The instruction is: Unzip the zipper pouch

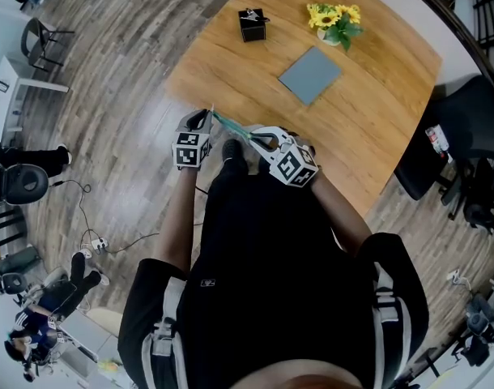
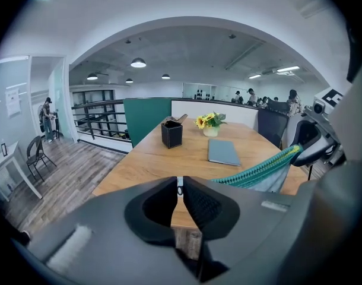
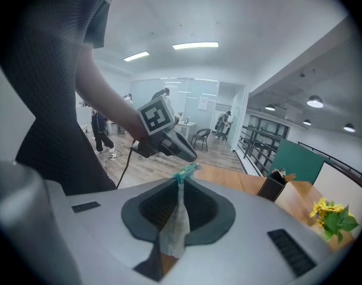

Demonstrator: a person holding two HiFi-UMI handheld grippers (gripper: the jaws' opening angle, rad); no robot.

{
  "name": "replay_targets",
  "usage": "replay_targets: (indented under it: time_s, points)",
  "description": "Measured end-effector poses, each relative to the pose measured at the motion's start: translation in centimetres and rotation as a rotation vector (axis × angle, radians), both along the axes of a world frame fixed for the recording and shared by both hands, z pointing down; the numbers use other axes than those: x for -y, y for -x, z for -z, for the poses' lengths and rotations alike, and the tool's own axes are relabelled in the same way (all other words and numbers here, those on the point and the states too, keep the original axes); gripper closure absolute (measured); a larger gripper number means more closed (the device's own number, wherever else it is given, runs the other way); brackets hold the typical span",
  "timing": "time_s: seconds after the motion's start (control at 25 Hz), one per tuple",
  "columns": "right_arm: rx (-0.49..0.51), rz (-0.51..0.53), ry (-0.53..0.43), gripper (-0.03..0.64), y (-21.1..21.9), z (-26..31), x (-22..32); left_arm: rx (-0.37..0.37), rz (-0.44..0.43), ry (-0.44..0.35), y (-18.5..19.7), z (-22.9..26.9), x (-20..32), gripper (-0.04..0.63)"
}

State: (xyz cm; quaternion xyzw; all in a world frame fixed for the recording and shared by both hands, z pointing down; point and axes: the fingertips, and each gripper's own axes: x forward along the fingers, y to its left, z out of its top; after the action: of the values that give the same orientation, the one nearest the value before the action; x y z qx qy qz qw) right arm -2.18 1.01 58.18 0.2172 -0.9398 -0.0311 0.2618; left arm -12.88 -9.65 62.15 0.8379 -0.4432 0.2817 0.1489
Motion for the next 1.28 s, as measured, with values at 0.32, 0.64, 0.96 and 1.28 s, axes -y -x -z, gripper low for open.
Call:
replay_targets:
  time_s: [0.32,0.64,0.96,1.28]
  points:
    - [-0.012,-0.062,-0.006,0.581,-2.5,0.0,1.6,-0.033,0.105,-0.041,2.5,1.2,0.5,0.583]
    - [-0.01,-0.124,-0.008,0.581,-4.9,-0.1,2.9,-0.161,0.092,-0.101,1.2,2.8,-0.6,0.594]
    - [0.004,-0.155,-0.007,0.581,-5.8,-0.3,3.8,-0.202,0.058,-0.086,-0.2,2.0,-2.7,0.594]
    - [0.012,-0.165,-0.011,0.581,-6.3,-0.3,4.8,-0.197,0.066,-0.057,0.2,1.2,-3.5,0.594]
